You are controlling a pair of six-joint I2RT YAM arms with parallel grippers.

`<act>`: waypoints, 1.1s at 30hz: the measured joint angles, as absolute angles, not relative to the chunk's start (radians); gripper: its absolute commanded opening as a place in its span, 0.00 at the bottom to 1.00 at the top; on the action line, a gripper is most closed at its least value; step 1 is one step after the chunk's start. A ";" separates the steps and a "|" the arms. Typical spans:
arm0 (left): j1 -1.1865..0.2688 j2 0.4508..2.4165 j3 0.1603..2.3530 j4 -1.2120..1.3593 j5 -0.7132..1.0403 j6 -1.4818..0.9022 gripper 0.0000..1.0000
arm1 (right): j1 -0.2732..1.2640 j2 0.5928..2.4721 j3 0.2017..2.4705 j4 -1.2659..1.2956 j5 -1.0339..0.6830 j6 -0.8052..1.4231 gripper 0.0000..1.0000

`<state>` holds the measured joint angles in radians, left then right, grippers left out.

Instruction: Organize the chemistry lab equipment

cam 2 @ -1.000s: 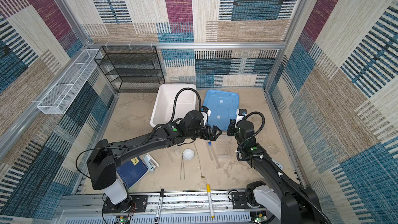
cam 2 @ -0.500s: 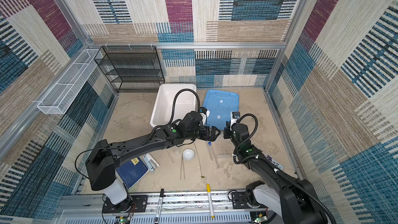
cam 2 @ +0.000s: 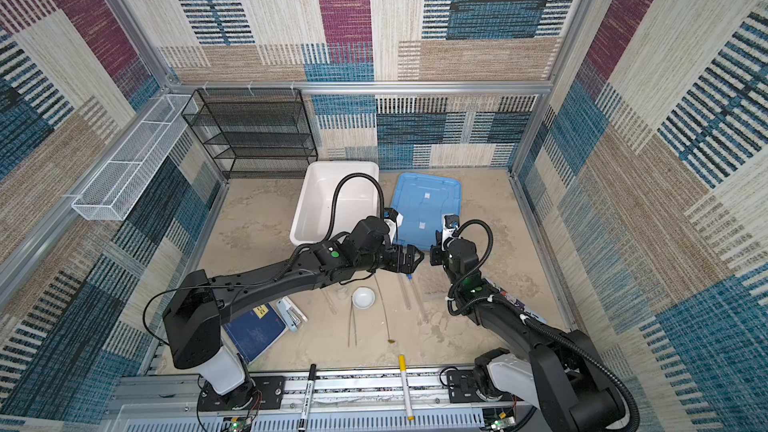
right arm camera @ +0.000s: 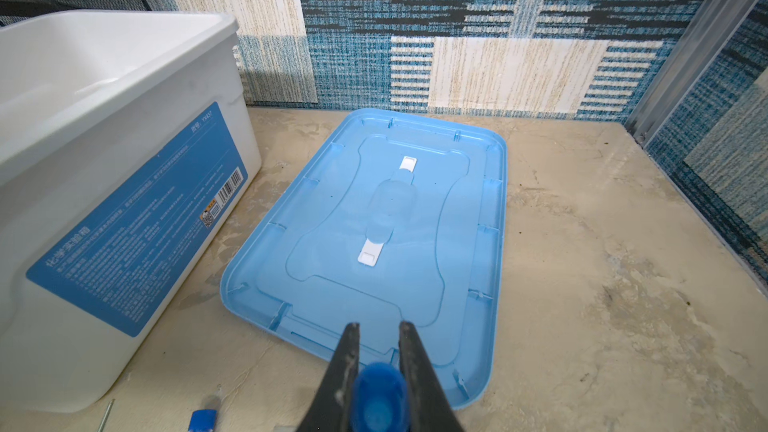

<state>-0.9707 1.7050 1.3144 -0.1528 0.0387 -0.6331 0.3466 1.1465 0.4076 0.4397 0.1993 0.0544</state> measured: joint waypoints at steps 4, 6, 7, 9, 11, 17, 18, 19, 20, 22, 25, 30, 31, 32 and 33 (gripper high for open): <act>-0.970 1.694 1.304 -0.154 0.029 -0.633 1.00 | 0.347 1.130 0.403 0.419 0.184 0.060 0.61; -0.970 1.687 1.295 -0.151 0.021 -0.643 1.00 | 0.347 1.111 0.403 0.405 0.184 0.071 0.73; -0.970 1.681 1.287 -0.149 0.010 -0.655 1.00 | 0.347 1.100 0.404 0.394 0.184 0.080 0.81; -0.970 1.658 1.258 -0.143 -0.002 -0.678 0.99 | 0.347 1.070 0.410 0.364 0.196 0.104 0.99; -0.970 1.633 1.231 -0.137 -0.017 -0.690 0.99 | 0.347 1.028 0.414 0.342 0.207 0.112 0.99; -0.999 1.556 1.153 -0.113 -0.049 -0.791 0.99 | 0.347 0.931 0.471 0.241 0.209 0.163 0.99; -1.004 1.554 1.155 -0.117 -0.050 -0.808 0.97 | 0.347 0.922 0.494 0.212 0.209 0.178 1.00; -1.007 1.556 1.163 -0.127 -0.049 -0.820 0.92 | 0.347 0.917 0.514 0.187 0.208 0.187 0.99; -1.010 1.567 1.183 -0.149 -0.049 -0.841 0.91 | 0.347 0.913 0.541 0.152 0.200 0.199 0.99; -1.010 1.604 1.229 -0.177 -0.045 -0.867 0.89 | 0.345 0.898 0.585 0.100 0.168 0.204 0.99; -1.013 1.673 1.286 -0.241 -0.032 -0.906 0.85 | 0.346 0.860 0.653 0.015 0.118 0.198 1.00; -1.022 1.789 1.388 -0.389 -0.018 -0.962 0.73 | 0.347 0.838 0.776 -0.115 0.112 0.193 0.99; -1.023 1.817 1.414 -0.410 -0.017 -0.970 0.72 | 0.347 0.839 0.795 -0.141 0.103 0.193 1.00; -1.023 1.844 1.439 -0.433 -0.013 -0.976 0.71 | 0.346 0.839 0.811 -0.160 0.087 0.192 0.99; -1.022 1.869 1.456 -0.452 -0.002 -0.984 0.67 | 0.345 0.838 0.822 -0.176 0.066 0.190 0.99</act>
<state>-1.0218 1.8687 1.4563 -0.4522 -0.0021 -0.9840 0.3454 0.8379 0.8219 -0.1761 0.0658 0.1902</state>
